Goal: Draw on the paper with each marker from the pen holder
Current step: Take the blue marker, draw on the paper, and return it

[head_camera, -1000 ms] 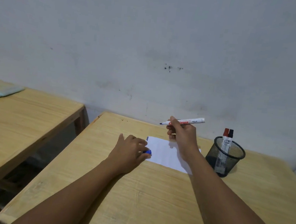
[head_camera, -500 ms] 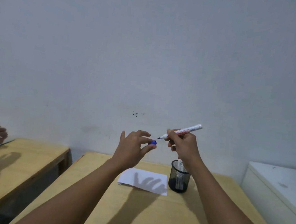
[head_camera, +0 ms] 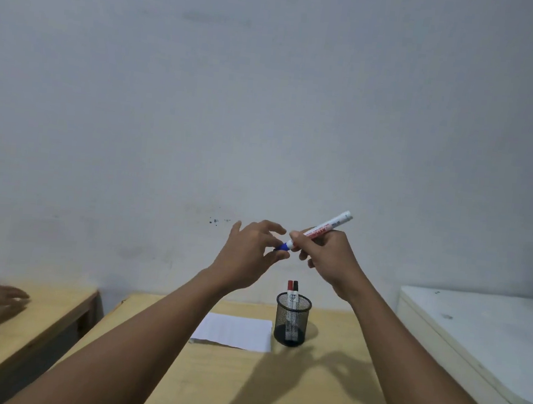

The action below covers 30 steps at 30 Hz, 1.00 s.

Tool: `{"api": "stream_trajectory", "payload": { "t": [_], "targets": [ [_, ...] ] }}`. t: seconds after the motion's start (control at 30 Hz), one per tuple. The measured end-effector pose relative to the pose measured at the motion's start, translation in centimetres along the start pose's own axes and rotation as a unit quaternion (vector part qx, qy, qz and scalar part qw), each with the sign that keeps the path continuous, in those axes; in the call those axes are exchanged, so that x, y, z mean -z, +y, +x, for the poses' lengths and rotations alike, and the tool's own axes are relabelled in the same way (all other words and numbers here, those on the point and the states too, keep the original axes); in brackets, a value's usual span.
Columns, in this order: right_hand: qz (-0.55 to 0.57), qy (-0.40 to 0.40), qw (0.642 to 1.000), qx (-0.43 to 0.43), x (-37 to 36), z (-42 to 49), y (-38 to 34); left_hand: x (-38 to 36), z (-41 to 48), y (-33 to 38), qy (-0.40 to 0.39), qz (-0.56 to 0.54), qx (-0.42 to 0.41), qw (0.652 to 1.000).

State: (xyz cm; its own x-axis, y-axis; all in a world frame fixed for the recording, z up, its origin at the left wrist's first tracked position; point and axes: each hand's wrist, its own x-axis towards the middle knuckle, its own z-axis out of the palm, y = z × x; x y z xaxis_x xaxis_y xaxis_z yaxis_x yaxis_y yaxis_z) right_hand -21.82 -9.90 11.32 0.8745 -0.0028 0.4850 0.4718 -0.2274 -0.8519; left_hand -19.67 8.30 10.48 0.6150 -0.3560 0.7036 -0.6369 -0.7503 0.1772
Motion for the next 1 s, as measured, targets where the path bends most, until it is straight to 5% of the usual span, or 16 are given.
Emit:
{"api": "stream_trajectory", "payload": {
  "t": [0.3,0.5,0.6,0.77,1.0],
  "targets": [
    [0.102,0.061,0.989,-0.092,-3.0,0.1,0.5,-0.9,-1.2,-0.1,0.141,0.163,-0.071,0.974],
    [0.109,0.176,0.956,-0.207,-3.7,0.8,2.5,-1.7,-0.3,-0.8,0.116,0.008,0.03,0.993],
    [0.026,0.213,0.962,-0.166,-3.4,0.8,3.9,-2.7,0.5,-0.8,0.114,-0.087,0.073,0.987],
    [0.009,0.085,0.995,-0.054,-2.0,1.5,6.8,-5.7,2.2,-1.1,0.076,-0.128,0.126,0.981],
    [-0.138,0.069,0.988,-0.003,-0.1,3.7,11.4,-11.3,4.6,-2.5,0.073,-0.246,0.195,0.946]
  ]
}}
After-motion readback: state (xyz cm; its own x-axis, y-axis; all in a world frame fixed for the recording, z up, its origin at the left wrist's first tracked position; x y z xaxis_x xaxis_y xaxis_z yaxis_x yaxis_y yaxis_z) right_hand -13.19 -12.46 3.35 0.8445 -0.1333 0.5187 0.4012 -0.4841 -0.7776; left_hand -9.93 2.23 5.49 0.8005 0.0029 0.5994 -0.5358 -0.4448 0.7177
